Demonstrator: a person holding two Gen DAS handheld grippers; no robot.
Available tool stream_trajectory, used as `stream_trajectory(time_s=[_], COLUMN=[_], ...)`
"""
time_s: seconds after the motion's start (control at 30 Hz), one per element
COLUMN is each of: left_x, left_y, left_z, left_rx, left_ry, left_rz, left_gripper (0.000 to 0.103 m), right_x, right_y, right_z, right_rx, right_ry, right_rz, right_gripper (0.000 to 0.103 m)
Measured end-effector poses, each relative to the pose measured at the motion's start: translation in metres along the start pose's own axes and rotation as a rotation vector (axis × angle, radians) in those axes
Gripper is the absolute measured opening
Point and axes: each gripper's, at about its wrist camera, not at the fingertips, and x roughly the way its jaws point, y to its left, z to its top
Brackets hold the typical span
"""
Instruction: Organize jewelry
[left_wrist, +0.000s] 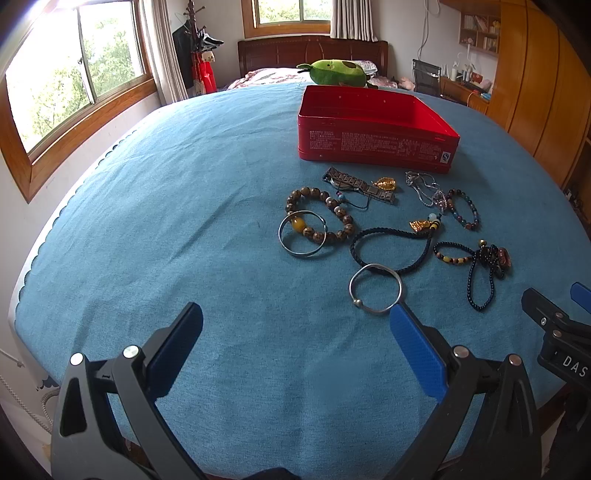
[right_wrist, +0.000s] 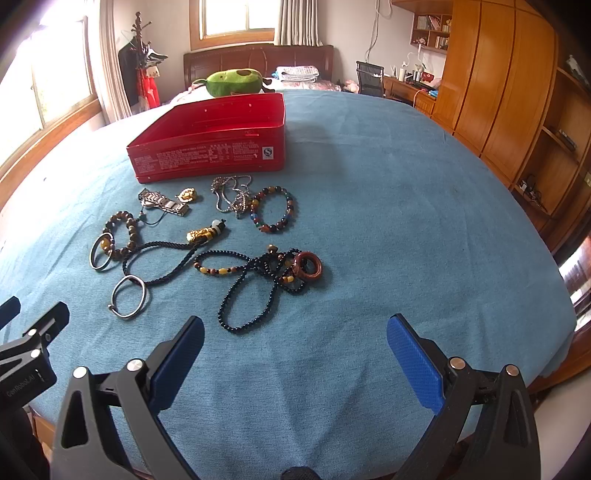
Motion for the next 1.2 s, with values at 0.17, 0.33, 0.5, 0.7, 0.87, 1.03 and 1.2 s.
stream_trajectory(time_s=[0.17, 0.33, 0.5, 0.7, 0.87, 1.03, 1.2], left_x=[0.0001, 0.0001, -0.0001, -0.0006, -0.0002, -0.0004, 0.0045], left_y=[-0.0002, -0.0002, -0.0003, 0.0006, 0.0002, 0.0012, 0.0029], left_z=[-0.0001, 0.0000, -0.0001, 0.0018, 0.0015, 0.0014, -0.0040], left_rx=[0.000, 0.001, 0.000, 0.000, 0.001, 0.001, 0.000], left_ry=[-0.001, 0.000, -0.001, 0.001, 0.002, 0.002, 0.005], left_rz=[0.000, 0.000, 0.001, 0.001, 0.001, 0.001, 0.001], left_gripper=[0.100, 0.100, 0.100, 0.100, 0.100, 0.100, 0.100], right_x=[-0.0002, 0.0004, 0.0007, 0.0011, 0.0015, 0.0026, 0.0023], right_y=[0.0009, 0.0004, 0.0011, 0.0004, -0.0006, 0.0002, -0.0005], right_z=[-0.0002, -0.0001, 0.0001, -0.0003, -0.0007, -0.0010, -0.0011], right_rx=[0.001, 0.002, 0.004, 0.005, 0.006, 0.006, 0.007], right_ry=[-0.001, 0.001, 0.001, 0.002, 0.004, 0.004, 0.005], right_rz=[0.000, 0.001, 0.002, 0.004, 0.006, 0.007, 0.008], right_gripper=[0.099, 0.099, 0.099, 0.099, 0.099, 0.099, 0.099])
